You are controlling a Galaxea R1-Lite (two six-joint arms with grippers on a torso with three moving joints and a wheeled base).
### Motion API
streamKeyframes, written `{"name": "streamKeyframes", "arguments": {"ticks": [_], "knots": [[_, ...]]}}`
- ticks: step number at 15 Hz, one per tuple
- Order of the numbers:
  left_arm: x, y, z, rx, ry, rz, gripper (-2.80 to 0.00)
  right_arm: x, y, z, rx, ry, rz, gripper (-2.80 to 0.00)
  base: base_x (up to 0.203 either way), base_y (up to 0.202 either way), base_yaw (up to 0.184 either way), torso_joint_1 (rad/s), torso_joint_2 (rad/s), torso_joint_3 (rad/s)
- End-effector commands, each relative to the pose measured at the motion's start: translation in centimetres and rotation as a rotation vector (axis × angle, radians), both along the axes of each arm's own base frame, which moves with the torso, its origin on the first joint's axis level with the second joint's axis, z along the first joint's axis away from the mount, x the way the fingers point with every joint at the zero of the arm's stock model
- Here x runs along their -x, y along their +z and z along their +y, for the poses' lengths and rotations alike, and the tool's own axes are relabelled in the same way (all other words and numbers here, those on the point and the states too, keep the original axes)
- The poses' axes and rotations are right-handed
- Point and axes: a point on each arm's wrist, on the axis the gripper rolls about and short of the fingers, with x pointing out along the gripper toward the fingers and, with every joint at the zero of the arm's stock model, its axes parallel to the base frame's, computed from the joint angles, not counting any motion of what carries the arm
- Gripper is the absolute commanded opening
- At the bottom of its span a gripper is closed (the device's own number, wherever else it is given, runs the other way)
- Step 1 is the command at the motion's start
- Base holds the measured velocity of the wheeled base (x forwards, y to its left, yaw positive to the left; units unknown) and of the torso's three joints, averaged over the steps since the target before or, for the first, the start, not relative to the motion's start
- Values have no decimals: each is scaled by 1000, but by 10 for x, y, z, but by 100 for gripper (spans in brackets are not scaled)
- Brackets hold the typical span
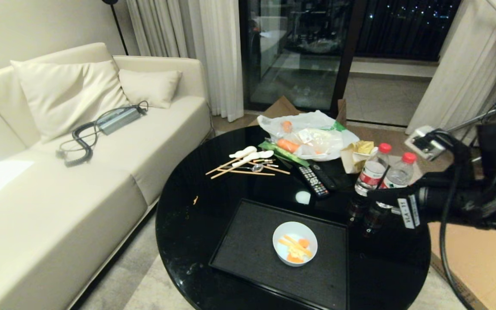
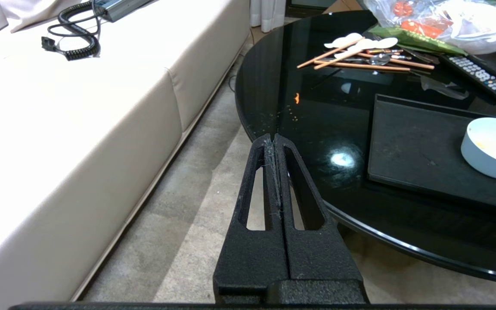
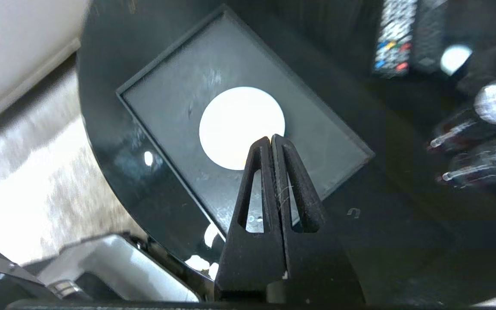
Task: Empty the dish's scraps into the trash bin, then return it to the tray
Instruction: Pick up the bowl with leftover food
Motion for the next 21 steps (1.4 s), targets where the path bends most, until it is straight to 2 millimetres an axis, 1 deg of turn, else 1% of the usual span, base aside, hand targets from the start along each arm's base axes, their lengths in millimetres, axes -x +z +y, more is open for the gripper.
{"name": "streamKeyframes", "arguments": {"ticks": [1, 4, 6, 9, 11, 13, 15, 17, 19, 21], "knots": [[0, 0, 0, 1, 0, -1, -280, -25, -24, 30, 69, 25, 87, -280, 0, 0, 0, 0, 0, 0], [0, 0, 0, 1, 0, -1, -280, -37, -43, 58, 123, 43, 140, -280, 0, 0, 0, 0, 0, 0], [0, 0, 0, 1, 0, -1, -280, -47, -52, 68, 138, 47, 164, -280, 0, 0, 0, 0, 0, 0], [0, 0, 0, 1, 0, -1, -280, -63, -68, 83, 210, 1, 188, -280, 0, 0, 0, 0, 0, 0], [0, 0, 0, 1, 0, -1, -280, -71, -76, 90, 224, -3, 202, -280, 0, 0, 0, 0, 0, 0], [0, 0, 0, 1, 0, -1, -280, -77, -82, 96, 206, -15, 220, 0, 0, 0, 0, 0, 0, 0], [0, 0, 0, 1, 0, -1, -280, -81, -83, 100, 176, -41, 242, 0, 0, 0, 0, 0, 0, 0], [0, 0, 0, 1, 0, -1, -280, -82, -91, 100, 195, -46, 274, 0, 0, 0, 0, 0, 0, 0], [0, 0, 0, 1, 0, -1, -280, -82, -96, 96, 211, -64, 315, 0, 0, 0, 0, 0, 0, 0], [0, 0, 0, 1, 0, -1, -280, -86, -103, 97, 202, -93, 356, 0, 0, 0, 0, 0, 0, 0]]}}
